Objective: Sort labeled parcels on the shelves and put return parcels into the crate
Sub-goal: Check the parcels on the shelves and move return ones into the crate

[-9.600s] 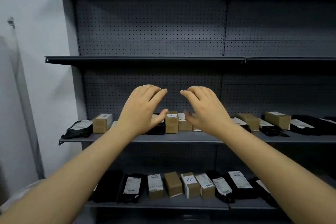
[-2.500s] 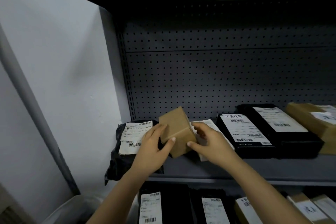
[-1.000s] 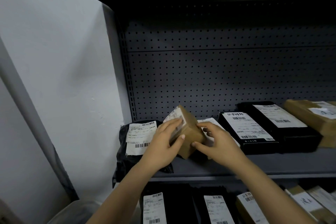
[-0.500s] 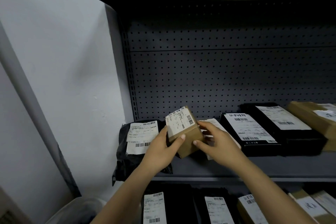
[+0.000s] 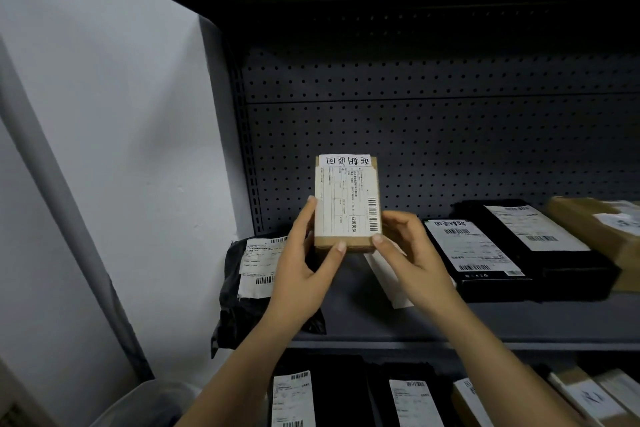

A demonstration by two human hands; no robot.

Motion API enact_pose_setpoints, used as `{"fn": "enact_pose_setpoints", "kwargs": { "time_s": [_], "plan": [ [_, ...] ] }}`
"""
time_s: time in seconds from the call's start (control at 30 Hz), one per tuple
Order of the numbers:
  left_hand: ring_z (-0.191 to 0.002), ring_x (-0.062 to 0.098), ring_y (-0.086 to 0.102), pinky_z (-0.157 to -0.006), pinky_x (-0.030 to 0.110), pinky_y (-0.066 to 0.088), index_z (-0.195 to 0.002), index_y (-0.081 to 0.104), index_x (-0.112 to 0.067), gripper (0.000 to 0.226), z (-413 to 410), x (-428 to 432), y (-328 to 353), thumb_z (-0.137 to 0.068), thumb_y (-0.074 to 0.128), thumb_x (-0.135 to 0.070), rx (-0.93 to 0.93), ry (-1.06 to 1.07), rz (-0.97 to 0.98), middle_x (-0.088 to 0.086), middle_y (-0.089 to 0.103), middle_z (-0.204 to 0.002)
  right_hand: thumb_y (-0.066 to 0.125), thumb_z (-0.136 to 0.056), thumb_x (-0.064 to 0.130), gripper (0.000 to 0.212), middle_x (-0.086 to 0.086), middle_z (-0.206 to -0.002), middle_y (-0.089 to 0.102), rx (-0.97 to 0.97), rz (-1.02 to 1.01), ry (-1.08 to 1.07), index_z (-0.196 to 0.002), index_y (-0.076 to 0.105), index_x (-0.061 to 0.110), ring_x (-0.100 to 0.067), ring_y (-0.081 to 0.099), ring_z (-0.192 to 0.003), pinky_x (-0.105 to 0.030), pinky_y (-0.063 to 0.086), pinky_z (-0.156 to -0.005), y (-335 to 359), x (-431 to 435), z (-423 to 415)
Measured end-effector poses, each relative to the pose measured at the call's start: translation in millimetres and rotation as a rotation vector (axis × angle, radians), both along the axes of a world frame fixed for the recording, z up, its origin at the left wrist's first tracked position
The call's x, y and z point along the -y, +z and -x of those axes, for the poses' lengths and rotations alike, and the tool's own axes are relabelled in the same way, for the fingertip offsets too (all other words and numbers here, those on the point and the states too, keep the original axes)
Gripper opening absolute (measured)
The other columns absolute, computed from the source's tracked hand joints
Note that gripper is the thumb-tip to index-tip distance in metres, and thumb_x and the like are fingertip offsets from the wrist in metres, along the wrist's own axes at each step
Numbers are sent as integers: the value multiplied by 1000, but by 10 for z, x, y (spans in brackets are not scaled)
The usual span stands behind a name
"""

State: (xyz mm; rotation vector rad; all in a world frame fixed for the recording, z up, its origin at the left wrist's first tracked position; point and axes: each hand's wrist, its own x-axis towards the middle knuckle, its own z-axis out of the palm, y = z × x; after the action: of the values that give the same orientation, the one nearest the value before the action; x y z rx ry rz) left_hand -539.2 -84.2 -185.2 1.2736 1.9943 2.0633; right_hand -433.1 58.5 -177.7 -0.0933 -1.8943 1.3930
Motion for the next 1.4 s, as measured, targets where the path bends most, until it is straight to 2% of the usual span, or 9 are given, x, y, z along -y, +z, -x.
{"fn": "enact_pose_setpoints", "kwargs": {
  "time_s": [0.27, 0.5, 0.67, 0.8, 0.9, 1.0, 1.1, 1.27, 1.4],
  "plan": [
    [-139, 8, 37, -112, 40, 37, -150, 27, -24, 74, -69, -20, 59, -89, 66, -14, -27, -10, -75, -14, 42, -148, 58, -88, 25, 38, 18, -126, 60, -45, 26, 60, -125, 50, 23, -3, 52, -124, -20, 44, -101, 89, -22, -63],
    [-136, 6, 40, -112, 36, 38, -150, 28, -25, 71, -165, -79, 93, -90, 65, -13, -23, -37, -89, -16, 45, -146, 70, -84, 24, 42, 7, -129, 61, -21, 139, 88, -122, 53, 33, -11, 57, -122, -44, 47, -103, 73, -113, -108],
    [-137, 2, 35, -114, 40, 33, -150, 23, -40, 73, -231, -223, 136, -89, 62, -49, 22, -20, -39, -18, 40, -148, 75, -80, 27, 52, 7, -117, 69, -24, 319, 128, -126, 51, 30, -16, 61, -117, -41, 49, -102, 63, -80, -105],
    [-125, 3, 51, -106, 43, 45, -144, 35, -40, 67, -256, -278, 141, -86, 69, -41, 277, -110, -141, -17, 55, -135, 69, -78, 31, 59, 12, -126, 63, 38, 247, 134, -133, 47, 26, -3, 59, -116, -35, 47, -104, 87, -48, -173],
    [-122, 8, 55, -101, 37, 48, -134, 49, -38, 61, -207, -244, 180, -80, 77, -34, 226, -30, -144, -13, 60, -129, 69, -72, 37, 75, 6, -139, 52, 64, 228, 93, -140, 38, 29, 5, 54, -117, -19, 48, -97, 151, -162, -255],
    [-117, 5, 56, -100, 35, 49, -126, 54, -40, 56, -97, -187, 268, -77, 79, -37, 128, 32, -58, -12, 60, -126, 70, -71, 46, 81, 10, -151, 36, 83, 146, 0, -142, 32, 39, -3, 35, -138, -29, 33, -114, 242, -371, -345],
    [-119, 10, 55, -101, 40, 48, -120, 55, -52, 59, 22, -137, 382, -65, 74, -56, 26, 18, 92, -9, 57, -129, 68, -72, 52, 85, 20, -151, 30, 151, -15, -31, -146, 26, 41, 2, 28, -139, -23, 28, -110, 336, -489, -423],
    [-119, 7, 52, -98, 35, 51, -122, 56, -54, 61, 27, -115, 586, -64, 75, -50, -145, -151, 306, -7, 51, -126, 71, -74, 50, 81, 33, -133, 40, 272, -209, 64, -145, 30, 42, 23, 40, -116, -5, 42, -88, 488, -591, -463],
    [-117, 8, 53, -97, 36, 51, -124, 55, -54, 61, -20, -126, 699, -66, 72, -45, -188, -188, 352, -7, 49, -125, 78, -67, 50, 74, 25, -118, 62, 428, -286, 158, -134, 47, 44, 11, 56, -109, -25, 49, -99, 547, -724, -471]
  ]
}}
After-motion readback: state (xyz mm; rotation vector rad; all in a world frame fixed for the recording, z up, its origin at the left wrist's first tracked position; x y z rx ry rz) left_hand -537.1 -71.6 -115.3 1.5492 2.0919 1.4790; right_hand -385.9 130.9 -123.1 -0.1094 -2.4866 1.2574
